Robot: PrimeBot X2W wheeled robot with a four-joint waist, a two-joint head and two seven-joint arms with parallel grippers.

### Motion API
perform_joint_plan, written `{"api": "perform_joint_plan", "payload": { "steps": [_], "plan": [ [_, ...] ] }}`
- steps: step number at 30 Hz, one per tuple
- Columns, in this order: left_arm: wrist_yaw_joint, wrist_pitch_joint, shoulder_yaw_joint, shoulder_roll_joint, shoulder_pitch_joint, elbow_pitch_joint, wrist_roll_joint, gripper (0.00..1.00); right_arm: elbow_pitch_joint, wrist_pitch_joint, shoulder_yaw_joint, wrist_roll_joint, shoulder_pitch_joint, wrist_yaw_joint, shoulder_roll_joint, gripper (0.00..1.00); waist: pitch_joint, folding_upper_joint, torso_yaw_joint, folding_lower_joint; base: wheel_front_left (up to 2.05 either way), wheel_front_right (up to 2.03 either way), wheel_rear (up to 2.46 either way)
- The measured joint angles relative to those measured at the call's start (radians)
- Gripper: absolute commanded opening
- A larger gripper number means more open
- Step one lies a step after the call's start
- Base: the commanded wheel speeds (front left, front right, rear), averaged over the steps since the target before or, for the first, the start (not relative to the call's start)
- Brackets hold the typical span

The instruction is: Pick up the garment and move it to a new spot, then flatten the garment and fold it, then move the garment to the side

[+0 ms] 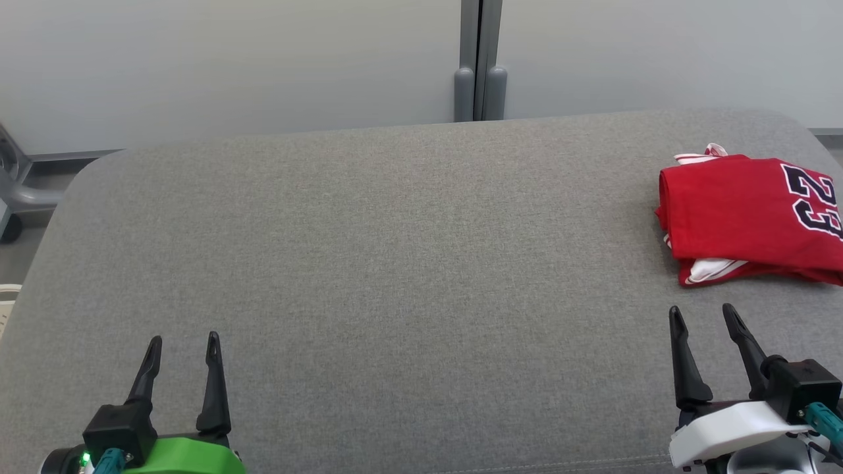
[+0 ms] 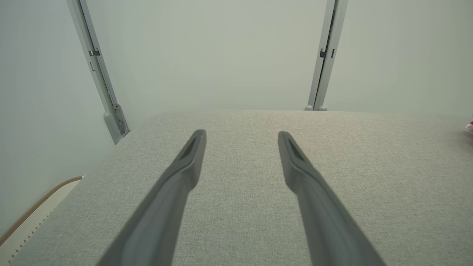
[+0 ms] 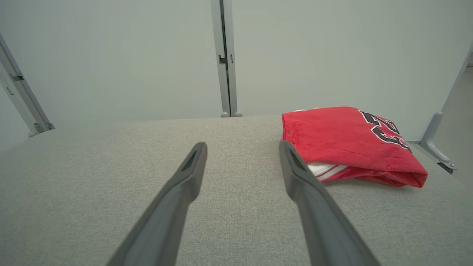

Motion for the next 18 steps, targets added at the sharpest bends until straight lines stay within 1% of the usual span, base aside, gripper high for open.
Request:
{"api": "perform_joint_plan", "payload": {
  "steps": [18],
  "plan": [
    [0.005, 0.009, -0.011, 0.005, 0.000, 0.005, -0.007, 1.00, -0.013, 0.010, -0.002, 0.004, 0.007, 0.000, 0.000, 1.00, -0.002, 0.0000, -0.008, 0.0000, 0.00, 0.00, 0.00]
  ]
}}
